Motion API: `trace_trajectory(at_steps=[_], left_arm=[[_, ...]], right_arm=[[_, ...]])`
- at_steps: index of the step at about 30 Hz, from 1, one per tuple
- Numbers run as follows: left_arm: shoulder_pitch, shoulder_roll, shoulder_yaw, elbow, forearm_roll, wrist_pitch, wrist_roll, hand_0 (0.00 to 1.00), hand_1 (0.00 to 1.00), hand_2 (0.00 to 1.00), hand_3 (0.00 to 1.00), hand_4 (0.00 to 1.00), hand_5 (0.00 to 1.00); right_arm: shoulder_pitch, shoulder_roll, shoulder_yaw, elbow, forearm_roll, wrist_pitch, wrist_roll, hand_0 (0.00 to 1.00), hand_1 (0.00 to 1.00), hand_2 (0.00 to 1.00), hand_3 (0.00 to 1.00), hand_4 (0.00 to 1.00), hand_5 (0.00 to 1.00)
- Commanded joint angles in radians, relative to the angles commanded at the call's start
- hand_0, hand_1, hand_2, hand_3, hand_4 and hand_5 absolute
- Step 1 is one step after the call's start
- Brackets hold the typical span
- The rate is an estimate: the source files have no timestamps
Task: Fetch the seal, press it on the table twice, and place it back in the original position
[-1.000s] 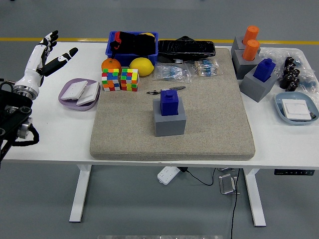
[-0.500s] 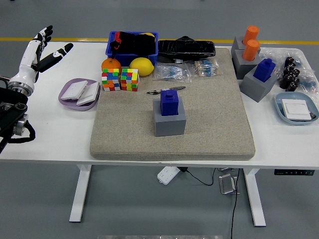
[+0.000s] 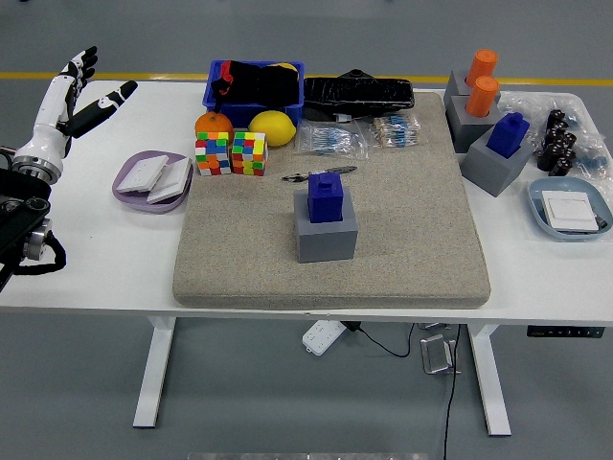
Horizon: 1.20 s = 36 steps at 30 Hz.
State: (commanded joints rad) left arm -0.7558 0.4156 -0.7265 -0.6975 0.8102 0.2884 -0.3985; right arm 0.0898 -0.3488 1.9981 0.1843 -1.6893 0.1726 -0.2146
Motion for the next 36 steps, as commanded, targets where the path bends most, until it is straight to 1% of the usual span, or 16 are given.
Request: trace_trajectory(at_steps=[18,25,36], left_arm=[[-0.023,0.001,0.001,-0.01,0.003,0.001,0.005,0.99,0.997,0.988,0.979,0.997,0.563],[-0.024,0.003,0.004,-0.009,0.004,-0.004,0.007,0.99,0.997,0.988,0.979,0.997,0.563],[-0.017,0.005,0.002,-0.014,0.008,-0.003,0.009,0.989,0.997,0.987,0.979,0.994,0.563]], right_arm=[[0.005,-0.004,0.004,0.002,0.007,0.0,-0.001,0.884,0.741,0.719,0.747,0.846,0.516],[0.005,-0.01,-0.006,0.002,0.016,0.0,-0.001,0.884,0.741,0.721,0.746,0.845,0.516],[0.007,-0.005,-0.017,0.001,0.02,0.0,-0.002,0.883,0.741,0.721,0.743,0.842,0.517]])
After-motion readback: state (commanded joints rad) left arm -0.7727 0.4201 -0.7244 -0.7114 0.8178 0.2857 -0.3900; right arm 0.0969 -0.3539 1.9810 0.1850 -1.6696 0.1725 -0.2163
